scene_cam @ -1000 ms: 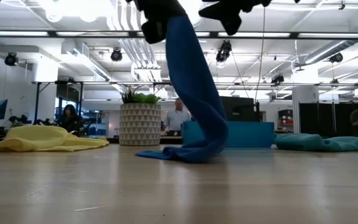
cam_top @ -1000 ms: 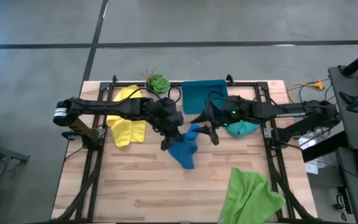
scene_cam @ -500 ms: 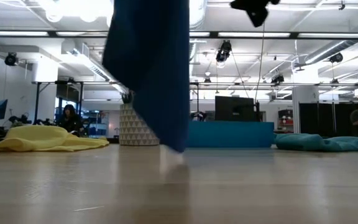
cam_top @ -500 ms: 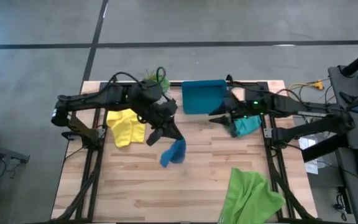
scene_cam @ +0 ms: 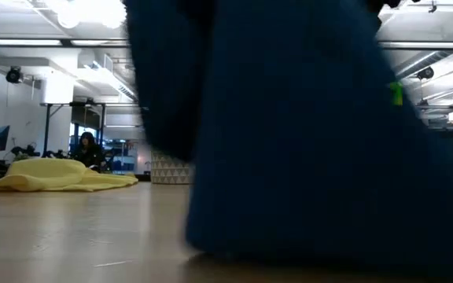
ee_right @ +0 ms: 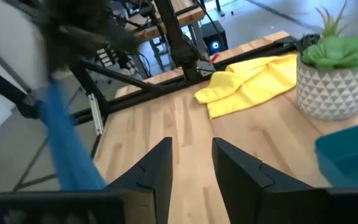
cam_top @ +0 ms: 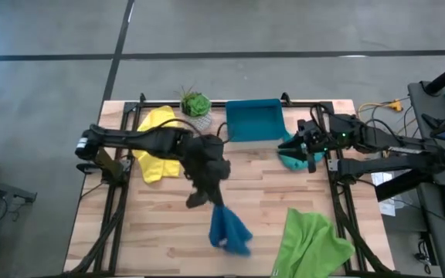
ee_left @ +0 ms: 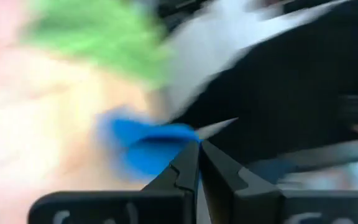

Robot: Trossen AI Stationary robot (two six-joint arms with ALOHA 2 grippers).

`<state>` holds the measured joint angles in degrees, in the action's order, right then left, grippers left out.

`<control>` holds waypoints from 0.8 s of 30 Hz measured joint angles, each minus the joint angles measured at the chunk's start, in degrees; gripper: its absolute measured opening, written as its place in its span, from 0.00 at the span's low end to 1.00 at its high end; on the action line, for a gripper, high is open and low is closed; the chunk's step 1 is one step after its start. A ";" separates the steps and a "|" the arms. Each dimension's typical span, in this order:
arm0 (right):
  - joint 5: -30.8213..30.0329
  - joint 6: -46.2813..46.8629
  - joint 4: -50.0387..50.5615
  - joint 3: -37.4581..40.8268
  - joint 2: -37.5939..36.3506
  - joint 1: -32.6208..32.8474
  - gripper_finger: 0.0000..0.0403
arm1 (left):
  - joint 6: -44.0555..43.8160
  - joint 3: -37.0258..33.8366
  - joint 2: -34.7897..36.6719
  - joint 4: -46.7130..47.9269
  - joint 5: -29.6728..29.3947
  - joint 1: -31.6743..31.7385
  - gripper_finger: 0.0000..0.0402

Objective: Fold microfiber towels
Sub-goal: Fold the dark blue microfiber towel into the dark blue bin

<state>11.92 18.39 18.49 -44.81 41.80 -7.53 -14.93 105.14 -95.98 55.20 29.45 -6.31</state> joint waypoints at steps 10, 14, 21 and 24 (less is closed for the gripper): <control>0.04 3.44 -1.04 0.59 5.06 1.03 0.28 | 12.71 -9.30 -5.04 4.92 -20.57 5.66 0.00; 0.01 4.12 -5.62 0.61 9.87 1.91 0.30 | 16.76 -11.21 -5.53 3.64 -20.59 5.35 0.00; 0.01 4.54 -17.11 0.76 18.32 2.01 0.34 | 19.78 -17.67 -5.24 2.27 -29.36 5.98 0.00; 0.05 7.00 -18.81 0.78 20.06 2.03 0.35 | 19.80 -22.27 -5.25 -0.96 -32.92 6.39 0.00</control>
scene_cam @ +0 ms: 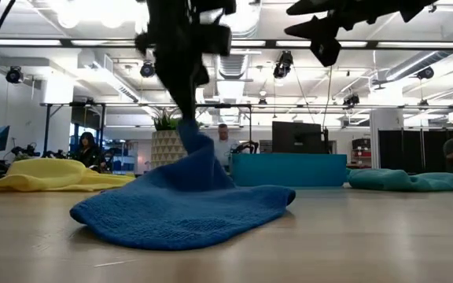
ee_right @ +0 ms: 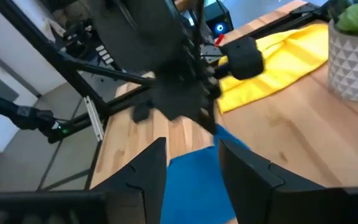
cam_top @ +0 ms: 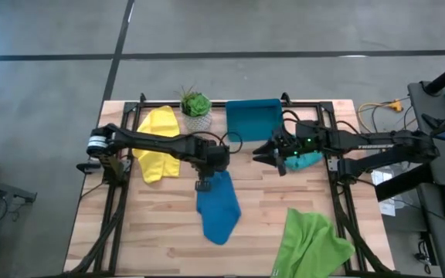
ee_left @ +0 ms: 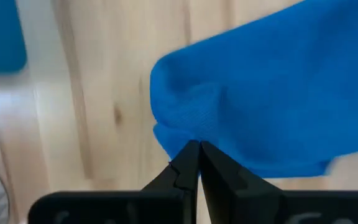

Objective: Fold microfiber towels
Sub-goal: Fold the dark blue microfiber towel into the dark blue bin

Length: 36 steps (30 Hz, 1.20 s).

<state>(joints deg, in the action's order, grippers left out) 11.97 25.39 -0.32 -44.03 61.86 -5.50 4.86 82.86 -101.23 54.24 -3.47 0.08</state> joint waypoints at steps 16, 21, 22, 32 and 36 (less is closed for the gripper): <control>-0.46 3.56 0.54 0.02 -4.57 1.49 0.32 | -4.31 -5.28 2.89 -1.45 -9.68 7.89 0.40; -0.49 4.85 0.42 0.02 -4.70 1.63 0.31 | -7.16 -7.60 4.91 2.64 9.07 6.82 0.53; -0.46 4.85 0.42 0.02 -4.72 1.82 0.31 | -7.51 -8.72 5.63 2.40 11.88 5.87 0.53; -0.47 4.56 0.10 0.02 -4.78 2.49 0.29 | -23.83 -24.04 15.84 -14.61 3.14 -4.51 0.48; -0.16 4.40 0.02 0.02 -4.80 2.49 0.28 | -23.69 -26.41 15.90 -21.38 -6.89 -3.04 0.44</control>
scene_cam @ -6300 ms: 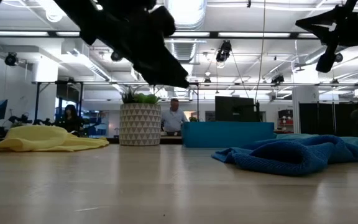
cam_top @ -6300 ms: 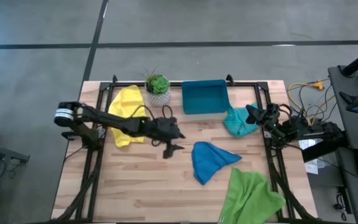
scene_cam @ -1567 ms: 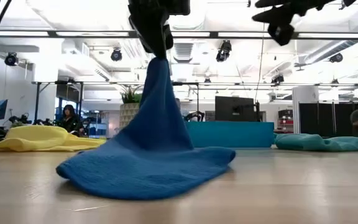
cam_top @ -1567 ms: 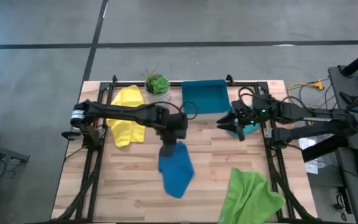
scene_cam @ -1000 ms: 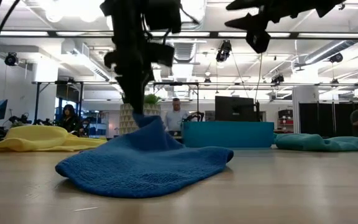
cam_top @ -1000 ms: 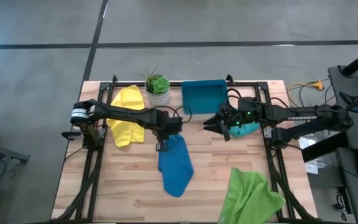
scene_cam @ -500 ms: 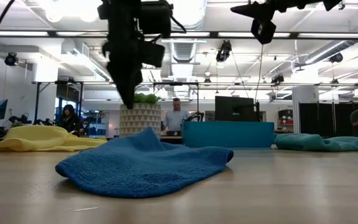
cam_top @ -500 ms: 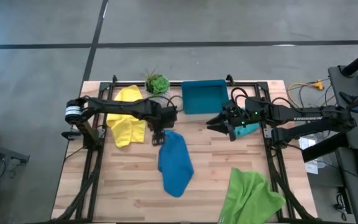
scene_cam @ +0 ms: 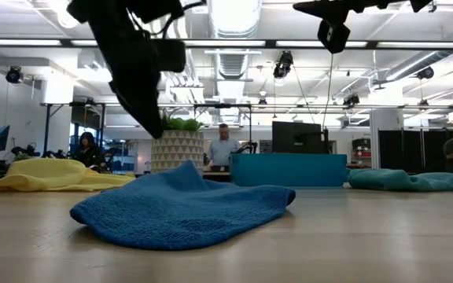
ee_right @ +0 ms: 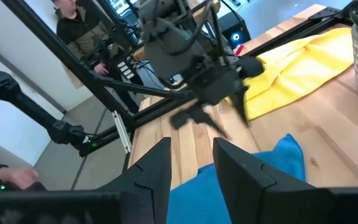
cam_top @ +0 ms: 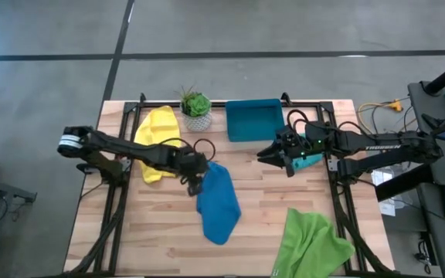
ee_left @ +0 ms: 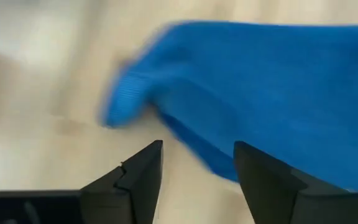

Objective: Fold microfiber towels
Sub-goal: Fold the dark blue microfiber towel into the dark blue bin

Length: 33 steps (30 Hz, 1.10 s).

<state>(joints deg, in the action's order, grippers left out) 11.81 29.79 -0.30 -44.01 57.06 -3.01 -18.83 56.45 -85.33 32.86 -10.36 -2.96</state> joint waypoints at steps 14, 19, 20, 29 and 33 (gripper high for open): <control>0.89 1.55 0.35 -0.57 -3.48 1.58 0.27 | 15.24 -1.16 -7.27 -4.28 9.82 14.44 0.34; 0.75 1.88 0.46 -0.57 -4.52 2.61 0.27 | 20.72 -2.14 -7.27 -7.60 17.40 17.94 0.34; 0.64 2.26 0.47 -0.57 -4.53 2.70 0.27 | 21.58 -2.31 -7.27 -7.70 17.42 18.40 0.34; 0.16 3.60 0.46 -0.57 -4.53 3.56 0.27 | 25.72 -2.47 -8.30 -9.31 22.16 21.87 0.34; 0.09 3.67 0.39 -0.57 -4.53 3.54 0.27 | 25.42 -1.80 -11.91 -9.53 29.58 23.10 0.34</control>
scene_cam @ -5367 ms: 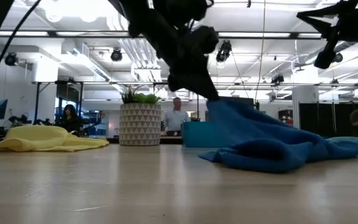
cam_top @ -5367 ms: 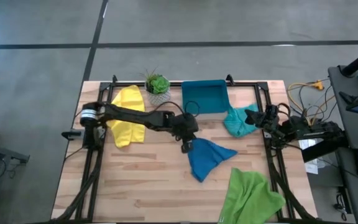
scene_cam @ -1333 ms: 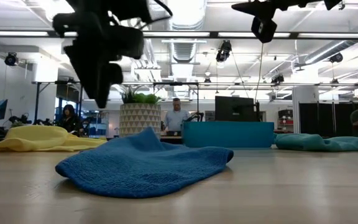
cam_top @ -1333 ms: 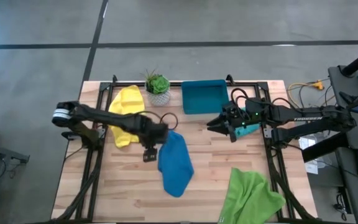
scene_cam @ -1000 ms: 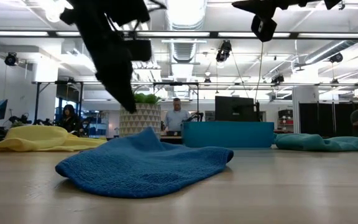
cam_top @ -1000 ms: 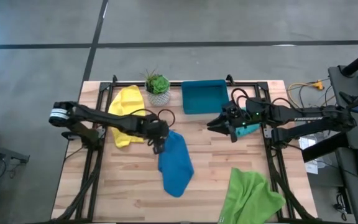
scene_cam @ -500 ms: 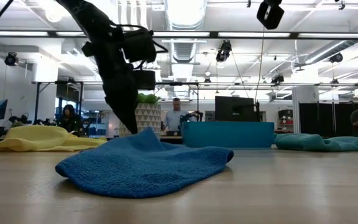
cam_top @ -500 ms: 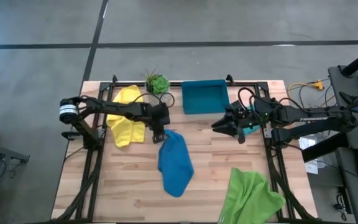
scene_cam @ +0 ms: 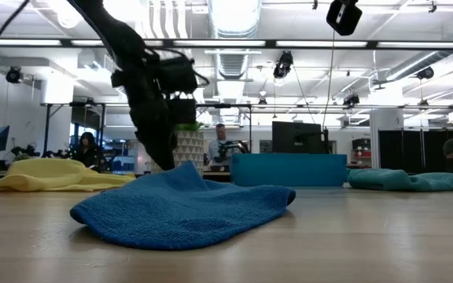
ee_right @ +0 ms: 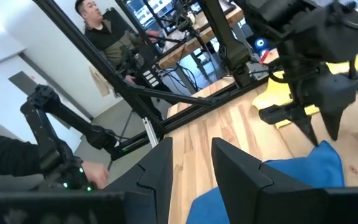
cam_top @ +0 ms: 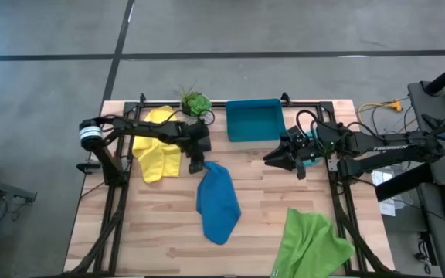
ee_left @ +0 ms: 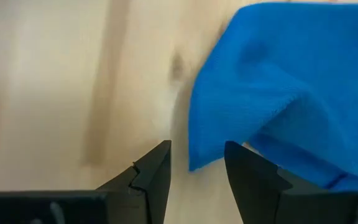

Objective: Fold microfiber towels
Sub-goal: Fold the dark blue microfiber towel into the dark blue bin

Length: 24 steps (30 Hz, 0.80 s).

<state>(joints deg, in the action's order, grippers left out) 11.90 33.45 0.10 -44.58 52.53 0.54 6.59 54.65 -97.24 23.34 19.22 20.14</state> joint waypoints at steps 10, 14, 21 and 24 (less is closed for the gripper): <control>-0.09 1.51 -0.22 0.00 0.00 0.37 0.27 | -2.20 0.93 -4.22 -0.56 6.61 -0.17 0.32; -1.24 1.34 -0.22 0.00 0.00 0.43 0.27 | -2.29 0.58 -4.21 -0.39 7.31 -0.37 0.17; -2.20 0.77 -0.33 0.00 0.02 0.48 0.27 | -4.64 1.43 0.94 0.83 7.07 -0.37 0.01; -4.38 0.57 -0.73 0.00 0.04 0.48 0.27 | -4.69 3.41 6.27 4.54 5.85 -0.81 0.00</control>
<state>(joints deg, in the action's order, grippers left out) 7.52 34.02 -0.63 -44.58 52.58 1.02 1.91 58.06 -90.98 27.88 25.07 19.33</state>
